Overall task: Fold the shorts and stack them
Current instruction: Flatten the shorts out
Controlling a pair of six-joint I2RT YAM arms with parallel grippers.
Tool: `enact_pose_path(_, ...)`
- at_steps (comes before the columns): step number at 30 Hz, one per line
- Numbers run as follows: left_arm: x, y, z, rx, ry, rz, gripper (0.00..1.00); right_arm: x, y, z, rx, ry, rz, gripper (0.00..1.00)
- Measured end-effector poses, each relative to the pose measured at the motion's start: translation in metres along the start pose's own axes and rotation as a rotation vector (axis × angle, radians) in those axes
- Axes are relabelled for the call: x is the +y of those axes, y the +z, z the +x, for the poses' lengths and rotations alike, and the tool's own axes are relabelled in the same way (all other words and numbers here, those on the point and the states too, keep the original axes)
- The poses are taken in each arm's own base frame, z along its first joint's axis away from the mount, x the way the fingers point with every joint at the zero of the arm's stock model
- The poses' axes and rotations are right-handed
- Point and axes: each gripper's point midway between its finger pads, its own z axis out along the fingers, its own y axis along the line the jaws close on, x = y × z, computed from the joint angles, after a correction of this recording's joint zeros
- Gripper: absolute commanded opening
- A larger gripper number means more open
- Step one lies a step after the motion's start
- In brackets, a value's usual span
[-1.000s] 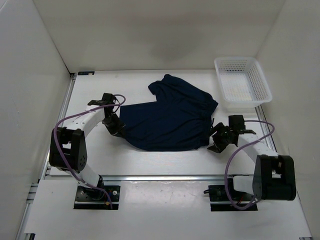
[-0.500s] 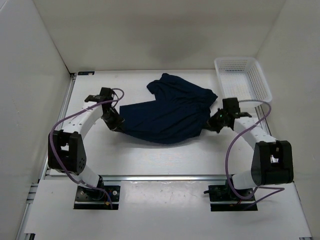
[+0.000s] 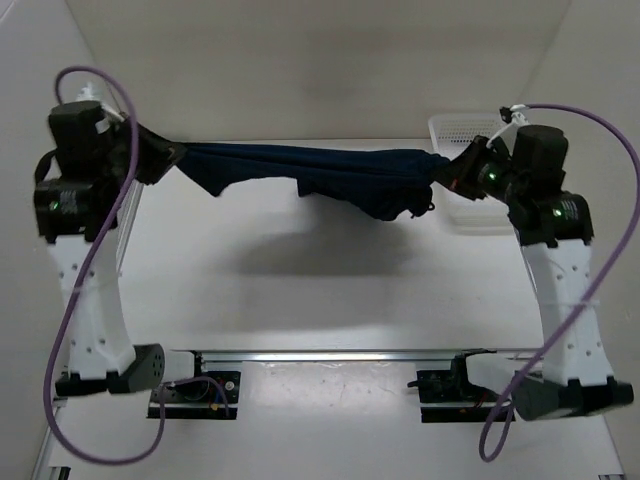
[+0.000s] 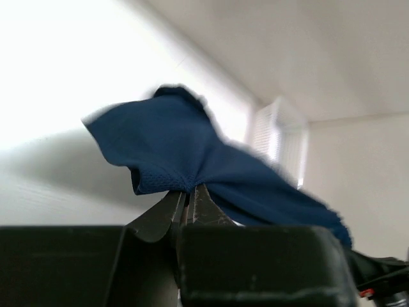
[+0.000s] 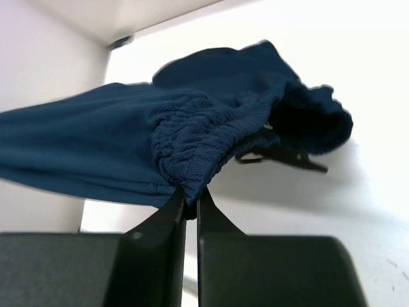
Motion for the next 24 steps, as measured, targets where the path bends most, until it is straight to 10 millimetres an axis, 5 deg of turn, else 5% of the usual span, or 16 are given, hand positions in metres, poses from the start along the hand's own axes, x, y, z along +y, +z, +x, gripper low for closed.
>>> enact_pose_path(10, -0.062, -0.217, -0.034, -0.466, 0.049, 0.3, 0.1, 0.089, -0.166, 0.011, -0.165, -0.222, -0.29, 0.0)
enact_pose_path(15, -0.068, -0.29, -0.032, -0.64, 0.061, 0.391, 0.1, 0.12, -0.228, 0.013, -0.256, -0.302, -0.388, 0.0)
enact_pose_path(18, -0.065, -0.288, -0.032, -0.64, 0.067, 0.379, 0.1, 0.118, -0.226, 0.018, -0.23, -0.292, -0.387, 0.0)
enact_pose_path(20, -0.06, -0.259, -0.034, -0.588, 0.078, 0.334, 0.1, 0.109, -0.209, 0.021, -0.186, -0.266, -0.36, 0.0)
enact_pose_path(24, -0.033, -0.134, -0.033, -0.341, 0.087, 0.162, 0.1, 0.066, -0.134, 0.034, -0.026, -0.167, -0.239, 0.0)
